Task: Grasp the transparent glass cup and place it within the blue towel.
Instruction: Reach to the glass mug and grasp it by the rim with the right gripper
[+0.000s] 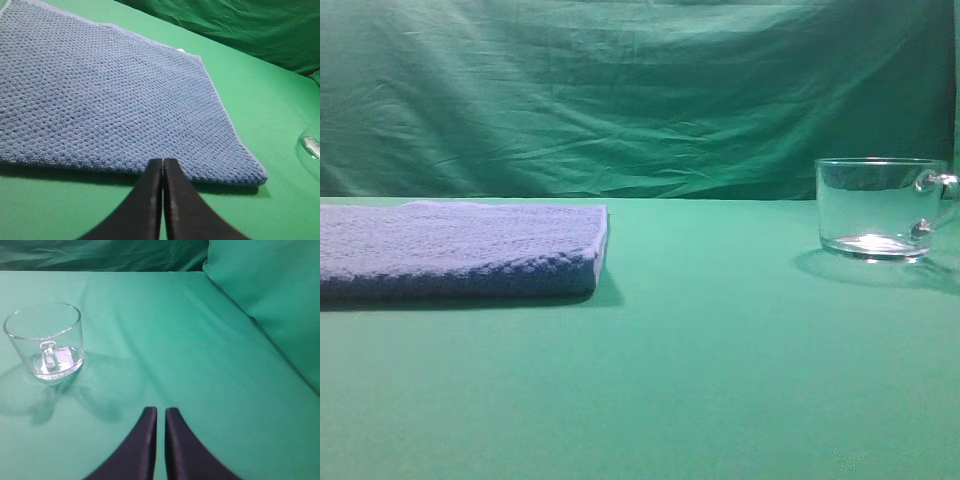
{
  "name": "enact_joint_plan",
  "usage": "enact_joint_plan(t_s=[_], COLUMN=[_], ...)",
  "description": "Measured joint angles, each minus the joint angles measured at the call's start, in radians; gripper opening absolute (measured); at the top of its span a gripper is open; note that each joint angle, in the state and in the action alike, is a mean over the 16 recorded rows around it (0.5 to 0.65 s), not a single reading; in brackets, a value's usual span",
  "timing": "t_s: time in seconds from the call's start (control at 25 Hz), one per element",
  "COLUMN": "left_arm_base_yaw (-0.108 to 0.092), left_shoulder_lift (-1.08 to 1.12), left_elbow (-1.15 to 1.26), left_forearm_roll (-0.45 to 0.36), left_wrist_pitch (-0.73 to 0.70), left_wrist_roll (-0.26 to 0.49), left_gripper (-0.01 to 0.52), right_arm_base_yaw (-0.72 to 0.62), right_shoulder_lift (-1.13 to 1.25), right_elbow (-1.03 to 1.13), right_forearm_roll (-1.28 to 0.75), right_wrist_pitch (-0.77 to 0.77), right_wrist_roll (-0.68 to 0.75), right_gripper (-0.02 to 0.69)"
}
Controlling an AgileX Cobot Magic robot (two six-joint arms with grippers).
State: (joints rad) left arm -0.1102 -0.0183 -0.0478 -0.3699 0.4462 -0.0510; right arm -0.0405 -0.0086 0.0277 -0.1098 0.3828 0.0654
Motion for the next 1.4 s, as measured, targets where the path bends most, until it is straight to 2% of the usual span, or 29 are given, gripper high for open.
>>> enact_joint_plan(t_s=[0.96, 1.4], left_arm_base_yaw=[0.0, 0.0], left_shoulder_lift=[0.0, 0.0], left_elbow=[0.0, 0.0], left_forearm_roll=[0.0, 0.0], left_wrist_pitch=[0.0, 0.0], left_wrist_roll=[0.0, 0.0], left_gripper=[0.0, 0.0], right_arm_base_yaw=[0.0, 0.0], right_shoulder_lift=[0.0, 0.001], right_elbow=[0.0, -0.015], right_forearm_roll=[0.0, 0.098], right_wrist_pitch=[-0.006, -0.235], right_wrist_roll=[0.0, 0.043], right_gripper=[0.046, 0.046])
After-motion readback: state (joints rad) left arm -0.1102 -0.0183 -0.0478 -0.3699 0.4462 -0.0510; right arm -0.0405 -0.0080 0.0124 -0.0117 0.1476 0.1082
